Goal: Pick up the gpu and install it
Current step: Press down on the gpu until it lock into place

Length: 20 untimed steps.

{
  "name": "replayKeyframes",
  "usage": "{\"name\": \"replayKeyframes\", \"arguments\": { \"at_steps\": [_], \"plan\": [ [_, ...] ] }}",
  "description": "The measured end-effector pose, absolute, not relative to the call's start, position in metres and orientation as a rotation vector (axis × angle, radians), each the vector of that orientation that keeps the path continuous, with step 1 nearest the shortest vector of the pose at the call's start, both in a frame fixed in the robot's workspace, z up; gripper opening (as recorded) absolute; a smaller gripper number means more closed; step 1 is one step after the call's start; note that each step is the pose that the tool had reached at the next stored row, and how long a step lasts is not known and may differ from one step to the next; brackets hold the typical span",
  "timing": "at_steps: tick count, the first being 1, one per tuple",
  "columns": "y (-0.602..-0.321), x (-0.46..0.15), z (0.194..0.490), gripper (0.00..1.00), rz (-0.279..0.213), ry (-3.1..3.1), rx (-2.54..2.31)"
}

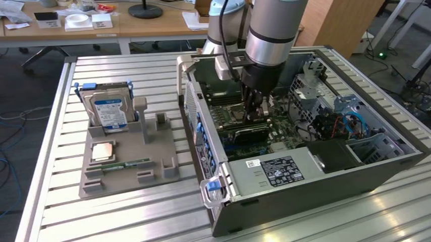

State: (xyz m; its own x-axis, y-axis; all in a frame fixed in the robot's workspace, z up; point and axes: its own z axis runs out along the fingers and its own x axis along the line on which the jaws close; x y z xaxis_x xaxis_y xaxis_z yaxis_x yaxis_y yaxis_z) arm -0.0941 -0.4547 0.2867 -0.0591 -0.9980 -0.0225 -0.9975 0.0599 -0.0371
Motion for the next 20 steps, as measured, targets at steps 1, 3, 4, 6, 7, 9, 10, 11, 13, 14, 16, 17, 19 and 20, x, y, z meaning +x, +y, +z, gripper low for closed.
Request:
{"name": "replayKeyframes", "arguments": {
  "at_steps": [1, 3, 4, 6, 7, 9, 10, 11, 13, 14, 16, 17, 19, 20],
  "plan": [
    [-0.455, -0.094, 0.287, 0.11, -0.018, 2.256, -2.126],
    [-0.455, -0.094, 0.286, 0.11, -0.018, 2.256, -2.125],
    [-0.454, -0.094, 0.285, 0.11, -0.018, 2.256, -2.125],
    [-0.454, -0.094, 0.281, 0.11, -0.018, 2.256, -2.125],
    [-0.454, -0.094, 0.279, 0.11, -0.018, 2.256, -2.125],
    [-0.454, -0.094, 0.278, 0.11, -0.018, 2.256, -2.125],
    [-0.454, -0.094, 0.278, 0.11, -0.018, 2.256, -2.126],
    [-0.454, -0.094, 0.278, 0.11, -0.018, 2.256, -2.126],
    [-0.452, -0.094, 0.277, 0.11, -0.018, 2.256, -2.125],
    [-0.451, -0.094, 0.277, 0.11, -0.018, 2.256, -2.125],
    [-0.45, -0.094, 0.276, 0.11, -0.018, 2.256, -2.125],
    [-0.45, -0.094, 0.274, 0.11, -0.018, 2.256, -2.126],
    [-0.45, -0.095, 0.272, 0.11, -0.018, 2.256, -2.126],
    [-0.45, -0.095, 0.271, 0.11, -0.018, 2.256, -2.126]
  ]
}}
